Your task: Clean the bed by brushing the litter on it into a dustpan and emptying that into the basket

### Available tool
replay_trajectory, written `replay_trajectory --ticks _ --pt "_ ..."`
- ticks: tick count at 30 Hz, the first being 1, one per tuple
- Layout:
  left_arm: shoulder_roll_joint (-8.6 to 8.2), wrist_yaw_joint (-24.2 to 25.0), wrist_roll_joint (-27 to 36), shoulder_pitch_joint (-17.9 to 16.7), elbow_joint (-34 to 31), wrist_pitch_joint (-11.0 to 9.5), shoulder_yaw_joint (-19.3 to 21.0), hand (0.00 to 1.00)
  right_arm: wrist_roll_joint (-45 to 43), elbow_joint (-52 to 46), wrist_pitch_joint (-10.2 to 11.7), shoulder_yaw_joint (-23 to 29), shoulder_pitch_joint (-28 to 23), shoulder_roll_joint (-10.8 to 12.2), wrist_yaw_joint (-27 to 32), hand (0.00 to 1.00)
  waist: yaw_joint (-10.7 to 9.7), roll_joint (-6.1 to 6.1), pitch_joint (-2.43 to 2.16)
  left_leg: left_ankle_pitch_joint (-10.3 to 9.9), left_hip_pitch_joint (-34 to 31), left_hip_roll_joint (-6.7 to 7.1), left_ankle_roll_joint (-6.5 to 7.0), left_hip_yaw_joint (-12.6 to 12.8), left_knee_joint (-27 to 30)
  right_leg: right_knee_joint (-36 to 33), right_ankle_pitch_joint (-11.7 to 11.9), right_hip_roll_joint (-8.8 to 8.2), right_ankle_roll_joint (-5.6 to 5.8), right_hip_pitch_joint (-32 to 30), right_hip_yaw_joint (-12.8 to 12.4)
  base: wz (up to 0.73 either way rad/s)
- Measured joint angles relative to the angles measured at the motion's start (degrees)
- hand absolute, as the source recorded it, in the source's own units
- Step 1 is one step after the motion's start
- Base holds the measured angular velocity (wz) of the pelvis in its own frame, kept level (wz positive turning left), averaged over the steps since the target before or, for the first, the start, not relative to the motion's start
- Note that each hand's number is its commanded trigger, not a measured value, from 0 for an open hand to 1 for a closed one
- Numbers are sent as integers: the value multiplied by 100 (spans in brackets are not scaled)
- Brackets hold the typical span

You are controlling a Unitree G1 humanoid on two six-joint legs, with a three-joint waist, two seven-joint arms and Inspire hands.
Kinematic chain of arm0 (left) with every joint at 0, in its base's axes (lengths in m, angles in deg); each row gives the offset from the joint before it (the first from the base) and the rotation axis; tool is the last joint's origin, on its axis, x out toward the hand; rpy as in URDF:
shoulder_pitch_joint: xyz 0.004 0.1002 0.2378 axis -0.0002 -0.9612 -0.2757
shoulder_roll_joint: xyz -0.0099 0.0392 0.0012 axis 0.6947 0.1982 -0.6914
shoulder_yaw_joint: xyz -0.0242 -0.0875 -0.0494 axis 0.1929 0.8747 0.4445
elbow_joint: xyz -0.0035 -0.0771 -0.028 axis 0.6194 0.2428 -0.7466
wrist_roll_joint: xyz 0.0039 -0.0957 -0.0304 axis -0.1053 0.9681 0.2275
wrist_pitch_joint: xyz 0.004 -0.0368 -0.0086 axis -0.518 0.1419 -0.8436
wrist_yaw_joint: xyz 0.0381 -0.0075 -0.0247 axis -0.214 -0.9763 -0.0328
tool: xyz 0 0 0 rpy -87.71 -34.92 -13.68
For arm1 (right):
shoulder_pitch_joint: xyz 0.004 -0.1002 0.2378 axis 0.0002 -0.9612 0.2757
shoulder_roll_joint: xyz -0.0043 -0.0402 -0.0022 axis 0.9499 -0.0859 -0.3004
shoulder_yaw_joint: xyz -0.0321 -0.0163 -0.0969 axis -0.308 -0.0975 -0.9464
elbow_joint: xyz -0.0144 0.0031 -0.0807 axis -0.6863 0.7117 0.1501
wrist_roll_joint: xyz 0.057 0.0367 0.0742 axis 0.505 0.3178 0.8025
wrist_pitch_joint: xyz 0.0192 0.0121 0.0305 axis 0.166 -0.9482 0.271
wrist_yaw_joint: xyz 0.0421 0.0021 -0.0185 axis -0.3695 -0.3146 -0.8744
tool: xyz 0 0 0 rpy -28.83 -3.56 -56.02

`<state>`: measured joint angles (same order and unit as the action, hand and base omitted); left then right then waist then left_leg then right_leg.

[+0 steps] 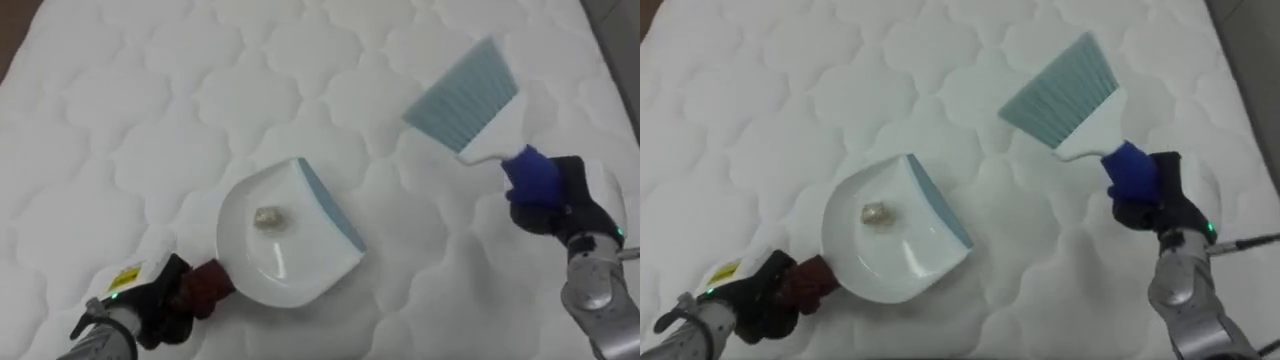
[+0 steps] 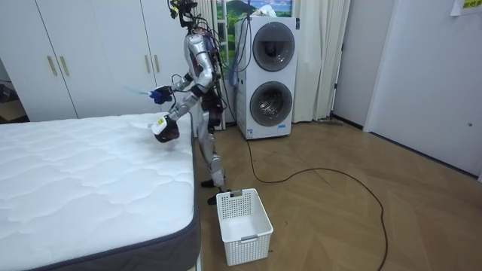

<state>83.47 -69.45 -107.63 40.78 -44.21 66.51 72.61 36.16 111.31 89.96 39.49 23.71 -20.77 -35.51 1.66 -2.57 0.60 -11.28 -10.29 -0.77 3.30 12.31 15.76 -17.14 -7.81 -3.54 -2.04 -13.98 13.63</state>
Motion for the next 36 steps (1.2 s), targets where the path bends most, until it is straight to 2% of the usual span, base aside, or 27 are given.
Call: replay_trajectory --ticks 2,5,8,10,14,17,19,24,26,33,36 --pt "-26 -155 5 -98 -228 -20 58 100 221 -3 0 -1 -169 23 43 0 3 5 -6 -4 200 -1 -7 1 -125 74 6 39 10 157 -62 -15" --pt "-155 -352 7 -132 -404 -89 110 100 526 13 0 -1 -285 31 135 0 -14 24 -13 -8 463 -2 -15 0 -247 178 11 77 21 394 -111 -8" --pt "-195 -595 14 -133 -477 -231 110 100 757 10 0 -5 -411 96 220 0 10 32 -18 -18 701 -16 -38 10 -375 285 16 122 28 601 -124 -4" --pt "-264 -762 28 -136 -477 -237 115 100 765 18 1 -5 -493 197 223 0 15 68 -47 -20 849 -26 -57 11 -448 400 36 160 31 765 -136 -4" --pt "-397 -1028 301 -135 -478 -275 126 100 778 9 1 -10 -492 409 223 0 19 118 -68 -25 1042 -33 -64 1 -499 459 40 184 32 952 -158 -3" --pt "-454 -1233 464 -136 -490 -390 246 100 927 -96 10 -7 -476 539 225 0 41 130 -67 -42 1165 -45 -91 -11 -509 517 40 210 32 1095 -176 -4" --pt "-452 -1353 447 -136 -595 -416 368 100 959 -308 18 -1 -476 541 261 0 37 133 -67 -47 1217 -48 -99 -43 -538 537 41 222 32 1155 -172 4" --pt "-454 -1650 450 -138 -719 -583 458 100 962 -644 274 -2 -477 541 326 0 54 218 -36 -51 1398 -45 -106 -67 -628 555 40 260 34 1324 -228 1" --pt "-466 -1725 451 -137 -732 -616 458 100 941 -672 323 -3 -477 555 314 0 52 248 -40 -54 1416 -45 -109 -86 -628 560 39 257 36 1337 -222 2" --pt "-607 -1904 631 -180 -904 -698 466 100 939 -700 324 60 -472 719 145 0 49 282 -40 -48 1383 -38 -117 -224 -612 559 27 234 53 1379 -128 9" --pt "-635 -2055 630 -238 -1009 -850 468 100 942 -812 324 236 -482 720 166 0 42 275 -43 -48 1374 20 -114 -389 -606 530 -57 185 86 1423 -76 26"
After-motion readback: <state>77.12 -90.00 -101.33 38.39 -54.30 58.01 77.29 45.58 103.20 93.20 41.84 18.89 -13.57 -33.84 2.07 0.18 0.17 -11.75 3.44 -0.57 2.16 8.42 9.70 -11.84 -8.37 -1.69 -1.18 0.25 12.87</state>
